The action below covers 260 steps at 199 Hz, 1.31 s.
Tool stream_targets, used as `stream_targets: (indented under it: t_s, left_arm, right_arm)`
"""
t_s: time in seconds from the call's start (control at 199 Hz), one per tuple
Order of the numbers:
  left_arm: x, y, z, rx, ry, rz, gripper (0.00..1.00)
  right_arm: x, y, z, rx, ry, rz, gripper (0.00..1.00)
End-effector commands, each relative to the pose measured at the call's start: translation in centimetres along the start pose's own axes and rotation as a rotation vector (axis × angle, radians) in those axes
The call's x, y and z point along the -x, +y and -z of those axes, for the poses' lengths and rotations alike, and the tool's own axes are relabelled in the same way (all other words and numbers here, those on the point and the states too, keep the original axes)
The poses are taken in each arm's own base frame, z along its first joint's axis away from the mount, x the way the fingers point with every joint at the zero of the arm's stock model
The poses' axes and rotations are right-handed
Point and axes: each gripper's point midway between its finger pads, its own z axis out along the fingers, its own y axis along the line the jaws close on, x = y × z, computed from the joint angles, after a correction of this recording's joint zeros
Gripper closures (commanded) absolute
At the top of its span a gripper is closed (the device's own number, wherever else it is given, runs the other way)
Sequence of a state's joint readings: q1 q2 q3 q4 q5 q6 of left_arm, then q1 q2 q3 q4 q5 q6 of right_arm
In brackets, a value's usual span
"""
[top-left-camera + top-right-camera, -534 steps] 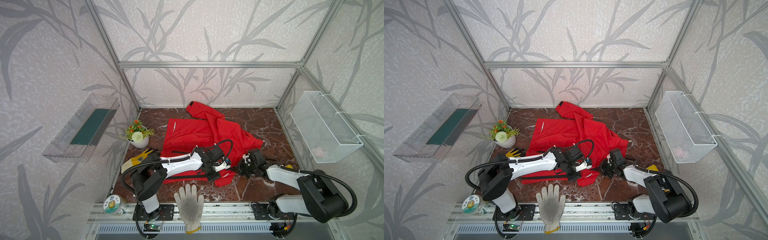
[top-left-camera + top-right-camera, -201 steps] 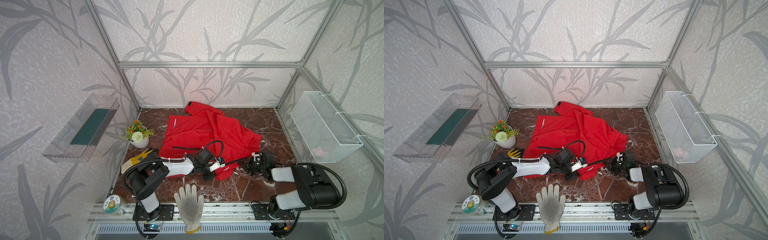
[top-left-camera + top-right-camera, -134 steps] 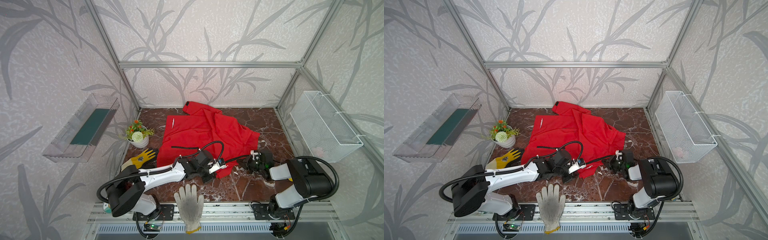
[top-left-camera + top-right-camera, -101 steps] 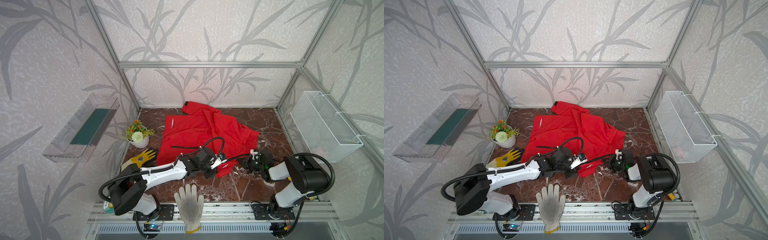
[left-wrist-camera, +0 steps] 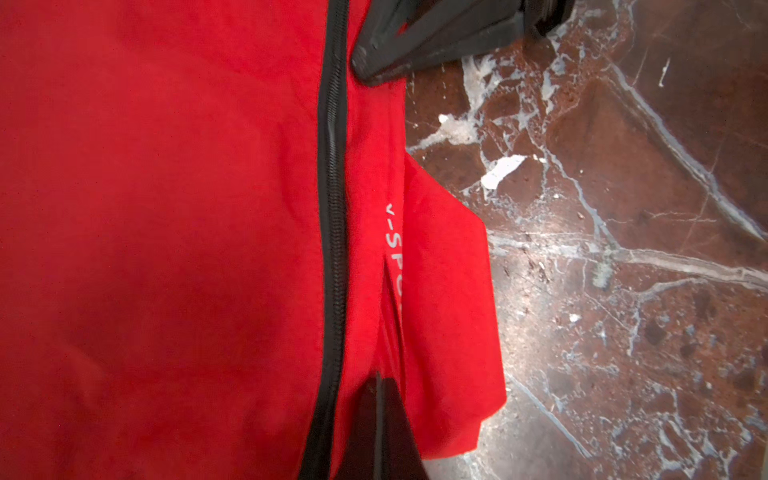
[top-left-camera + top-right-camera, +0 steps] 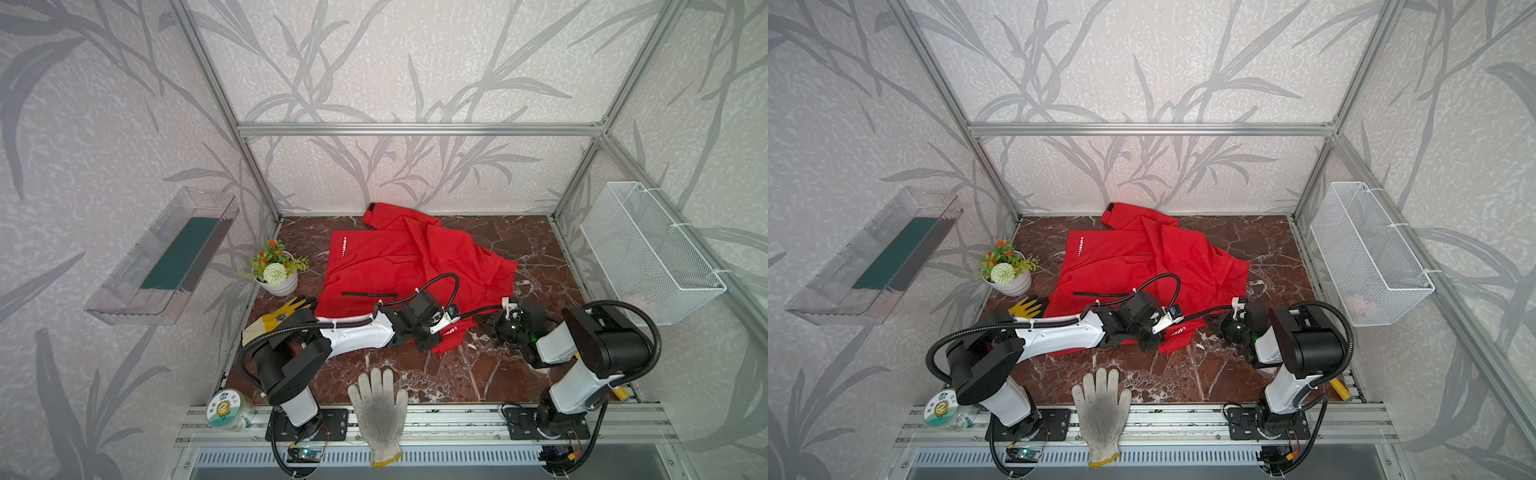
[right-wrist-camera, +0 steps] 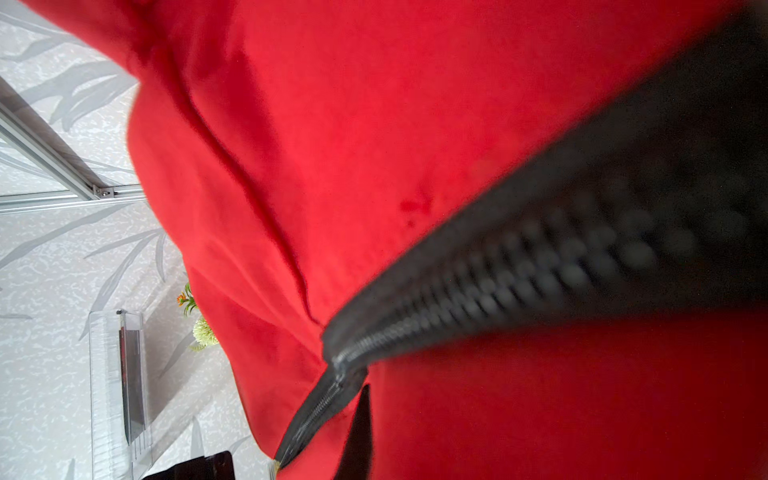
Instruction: Zip up the jacket
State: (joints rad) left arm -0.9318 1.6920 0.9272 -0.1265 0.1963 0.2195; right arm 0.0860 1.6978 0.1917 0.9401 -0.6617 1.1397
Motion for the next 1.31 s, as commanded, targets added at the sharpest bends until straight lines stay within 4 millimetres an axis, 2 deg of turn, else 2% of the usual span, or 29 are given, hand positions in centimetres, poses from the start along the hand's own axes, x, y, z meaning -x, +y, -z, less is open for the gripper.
stream_targets:
  t_s: [0.0, 0.02, 0.126, 0.191, 0.322, 0.402, 0.493, 0.583, 0.714, 0.88, 0.975, 1.066, 1.181, 1.302]
  left_arm:
    - [-2.3, -1.4, -1.8, -0.086, 0.061, 0.038, 1.00]
    - [-2.7, -1.4, -2.1, -0.089, 0.064, 0.045, 1.00]
    - [-4.7, -1.5, -3.3, -0.109, 0.091, 0.073, 1.00]
    - [-4.7, -2.0, -3.0, -0.138, 0.077, 0.049, 1.00]
    - [-2.6, -2.2, -0.8, -0.145, 0.051, -0.001, 1.00]
    - [-0.4, -2.0, 1.7, -0.113, 0.016, -0.035, 1.00]
    - [2.1, -1.3, 4.0, -0.069, -0.075, -0.054, 1.00]
    - [3.2, -0.4, 5.0, -0.017, -0.107, -0.058, 1.00]
    - [3.9, 0.1, 5.0, 0.004, -0.124, -0.077, 1.00]
    - [3.2, 2.4, 3.2, 0.098, -0.081, -0.097, 1.00]
    - [2.8, 2.8, 2.1, 0.087, -0.046, -0.098, 1.00]
    - [2.3, 2.1, 1.3, 0.038, -0.027, -0.101, 1.00]
    - [1.3, 0.1, 0.7, -0.073, 0.017, -0.095, 1.00]
    - [0.9, -1.3, 0.4, -0.085, -0.004, -0.105, 1.00]
  right_arm:
    - [-3.3, -8.7, 1.7, -0.345, 0.039, -0.252, 1.00]
    - [-3.3, -8.8, 1.7, -0.353, 0.043, -0.254, 1.00]
    - [-2.5, -6.7, 2.0, -0.323, 0.031, -0.208, 1.00]
    - [-2.2, -5.7, 2.3, -0.325, 0.029, -0.182, 1.00]
    - [-1.6, -4.2, 3.3, -0.343, 0.006, -0.135, 1.00]
    - [-1.4, -3.3, 3.5, -0.339, 0.010, -0.110, 1.00]
    - [-1.3, -3.3, 3.6, -0.346, 0.004, -0.106, 1.00]
    - [-1.4, -3.6, 3.4, -0.348, 0.007, -0.113, 1.00]
    - [-1.4, -3.8, 3.0, -0.342, 0.019, -0.119, 1.00]
    - [-1.3, -3.6, 3.3, -0.341, 0.010, -0.114, 1.00]
    - [-1.3, -3.4, 3.5, -0.342, 0.007, -0.107, 1.00]
    - [-1.3, -3.3, 3.7, -0.343, 0.004, -0.104, 1.00]
    - [-1.3, -3.1, 3.9, -0.341, -0.001, -0.103, 1.00]
    - [-1.1, -2.8, 3.9, -0.334, -0.007, -0.100, 1.00]
